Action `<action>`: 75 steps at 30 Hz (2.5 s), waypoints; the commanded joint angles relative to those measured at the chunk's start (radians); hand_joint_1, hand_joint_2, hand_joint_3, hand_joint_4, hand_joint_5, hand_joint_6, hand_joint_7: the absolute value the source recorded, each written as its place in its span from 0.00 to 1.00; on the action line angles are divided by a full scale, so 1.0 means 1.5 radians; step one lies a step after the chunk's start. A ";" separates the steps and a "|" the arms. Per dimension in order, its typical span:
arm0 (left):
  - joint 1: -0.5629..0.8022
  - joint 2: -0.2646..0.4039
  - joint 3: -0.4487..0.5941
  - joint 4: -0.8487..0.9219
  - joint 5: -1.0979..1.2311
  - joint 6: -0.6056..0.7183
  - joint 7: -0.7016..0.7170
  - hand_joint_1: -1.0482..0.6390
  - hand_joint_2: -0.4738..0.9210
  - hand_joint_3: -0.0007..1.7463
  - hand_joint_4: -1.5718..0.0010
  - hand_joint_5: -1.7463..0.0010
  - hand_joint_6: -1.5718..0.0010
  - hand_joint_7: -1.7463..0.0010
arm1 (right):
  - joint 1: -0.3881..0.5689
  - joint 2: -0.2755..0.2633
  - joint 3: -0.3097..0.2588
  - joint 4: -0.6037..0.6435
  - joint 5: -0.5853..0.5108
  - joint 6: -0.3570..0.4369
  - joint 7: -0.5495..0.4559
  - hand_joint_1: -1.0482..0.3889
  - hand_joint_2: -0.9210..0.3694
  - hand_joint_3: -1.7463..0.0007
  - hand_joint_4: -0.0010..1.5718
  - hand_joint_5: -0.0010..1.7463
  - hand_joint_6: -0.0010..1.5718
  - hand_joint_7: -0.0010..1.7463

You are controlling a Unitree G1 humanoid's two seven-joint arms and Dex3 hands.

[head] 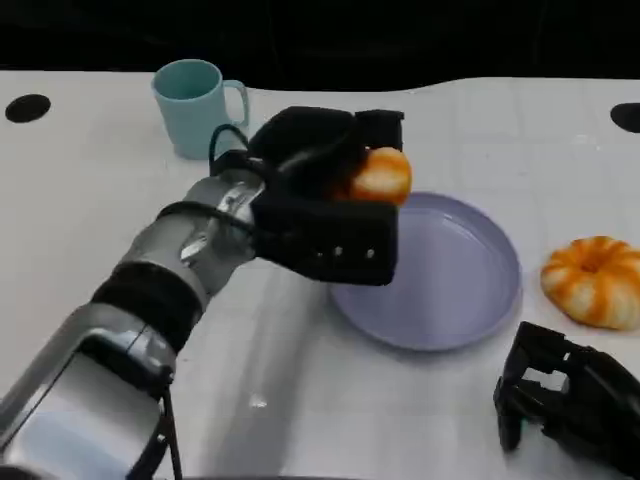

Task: Grasp the bread from the table and place it into the plate.

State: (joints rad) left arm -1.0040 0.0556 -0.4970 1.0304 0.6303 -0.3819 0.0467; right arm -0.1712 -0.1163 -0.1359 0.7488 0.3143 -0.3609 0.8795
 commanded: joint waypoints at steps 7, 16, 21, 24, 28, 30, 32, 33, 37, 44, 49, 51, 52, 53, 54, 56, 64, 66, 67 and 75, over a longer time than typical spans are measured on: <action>-0.060 -0.044 -0.029 0.052 0.011 0.044 -0.073 0.50 0.70 0.61 0.45 0.00 0.55 0.00 | 0.027 0.000 0.009 -0.036 -0.002 0.015 -0.012 0.32 0.00 0.87 0.46 1.00 0.39 0.95; -0.074 -0.079 -0.045 0.089 0.015 0.076 -0.096 0.46 0.81 0.47 0.53 0.00 0.58 0.21 | 0.037 -0.001 0.019 -0.056 -0.005 0.018 -0.024 0.33 0.00 0.86 0.46 1.00 0.38 0.96; -0.062 -0.089 -0.055 0.113 0.020 0.061 -0.063 0.43 0.90 0.37 0.45 0.00 0.56 0.02 | 0.039 0.002 0.019 -0.058 0.002 0.023 -0.023 0.32 0.00 0.87 0.46 1.00 0.38 0.96; -0.064 -0.088 -0.069 0.125 0.030 0.054 -0.070 0.45 0.85 0.44 0.42 0.00 0.54 0.00 | 0.041 0.002 0.021 -0.061 -0.004 0.023 -0.030 0.31 0.00 0.87 0.46 1.00 0.39 0.96; -0.067 -0.085 -0.067 0.134 0.021 0.053 -0.113 0.36 0.96 0.17 0.63 0.26 0.55 0.71 | 0.043 -0.001 0.022 -0.066 -0.005 0.026 -0.032 0.31 0.00 0.87 0.46 1.00 0.38 0.95; -0.071 -0.085 -0.072 0.136 0.026 0.062 -0.137 0.26 0.99 0.15 0.79 0.52 0.67 0.88 | 0.043 -0.002 0.023 -0.067 -0.007 0.028 -0.034 0.31 0.00 0.87 0.46 1.00 0.38 0.95; -0.072 -0.083 -0.078 0.134 0.032 0.064 -0.143 0.20 1.00 0.16 0.86 0.61 0.72 0.93 | 0.042 -0.001 0.022 -0.065 -0.006 0.026 -0.033 0.31 0.00 0.87 0.46 1.00 0.38 0.95; -0.073 -0.082 -0.081 0.133 0.034 0.065 -0.145 0.14 1.00 0.18 0.92 0.64 0.77 0.95 | 0.042 -0.001 0.022 -0.064 -0.006 0.025 -0.032 0.32 0.00 0.87 0.46 1.00 0.39 0.95; -0.077 -0.075 -0.091 0.128 0.043 0.056 -0.160 0.02 1.00 0.28 0.99 0.73 0.86 0.99 | 0.040 -0.002 0.021 -0.063 -0.005 0.025 -0.031 0.32 0.00 0.87 0.46 1.00 0.39 0.95; -0.080 -0.063 -0.097 0.115 0.048 0.050 -0.177 0.00 1.00 0.37 1.00 0.89 0.92 0.99 | 0.039 -0.001 0.021 -0.062 -0.005 0.025 -0.032 0.31 0.00 0.88 0.46 1.00 0.40 0.94; -0.080 -0.048 -0.093 0.096 0.043 0.048 -0.191 0.00 1.00 0.39 1.00 0.98 0.96 0.99 | 0.038 -0.002 0.021 -0.062 -0.007 0.024 -0.034 0.31 0.00 0.87 0.46 1.00 0.40 0.94; -0.077 -0.037 -0.089 0.082 0.039 0.042 -0.196 0.00 1.00 0.39 1.00 0.99 0.97 0.99 | 0.037 -0.002 0.020 -0.057 -0.007 0.019 -0.032 0.31 0.00 0.87 0.46 1.00 0.40 0.94; -0.076 -0.035 -0.088 0.078 0.039 0.041 -0.197 0.00 1.00 0.39 1.00 0.99 0.98 0.99 | 0.036 -0.002 0.020 -0.056 -0.006 0.019 -0.031 0.31 0.00 0.87 0.46 1.00 0.40 0.94; -0.075 -0.034 -0.088 0.075 0.038 0.041 -0.198 0.00 1.00 0.39 1.00 0.99 0.98 0.99 | 0.036 -0.002 0.020 -0.056 -0.006 0.019 -0.031 0.31 0.00 0.87 0.46 1.00 0.40 0.94; -0.074 -0.033 -0.088 0.073 0.038 0.042 -0.199 0.00 1.00 0.39 1.00 0.99 0.98 0.99 | 0.036 -0.002 0.020 -0.056 -0.006 0.019 -0.031 0.31 0.00 0.87 0.46 1.00 0.40 0.94; -0.073 -0.032 -0.088 0.070 0.038 0.043 -0.200 0.00 1.00 0.39 1.00 0.99 0.98 0.99 | 0.036 -0.002 0.020 -0.056 -0.006 0.019 -0.031 0.31 0.00 0.87 0.46 1.00 0.40 0.94; 0.078 0.045 0.075 -0.024 -0.175 -0.123 -0.247 0.00 1.00 0.36 0.95 0.98 0.97 0.99 | 0.029 -0.008 0.015 -0.042 -0.003 0.026 -0.028 0.31 0.00 0.87 0.44 1.00 0.39 0.95; 0.114 0.035 0.119 -0.040 -0.245 -0.148 -0.273 0.02 1.00 0.32 0.88 0.94 0.90 0.96 | 0.025 -0.007 0.012 -0.032 0.004 0.025 -0.018 0.31 0.00 0.88 0.44 1.00 0.38 0.95; 0.135 0.025 0.146 -0.044 -0.290 -0.164 -0.291 0.05 1.00 0.30 0.84 0.91 0.86 0.94 | 0.021 -0.006 0.009 -0.024 0.011 0.027 -0.009 0.31 0.00 0.88 0.44 1.00 0.38 0.95; 0.249 -0.014 0.265 -0.119 -0.497 -0.178 -0.404 0.16 1.00 0.24 0.71 0.49 0.63 0.93 | 0.002 -0.006 0.000 0.019 0.019 -0.001 0.016 0.30 0.00 0.88 0.46 1.00 0.39 0.94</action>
State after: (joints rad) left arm -0.6770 0.0282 -0.1382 0.9094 -0.0503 -0.6524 -0.5120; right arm -0.1720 -0.1159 -0.1257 0.7591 0.3473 -0.3579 0.9089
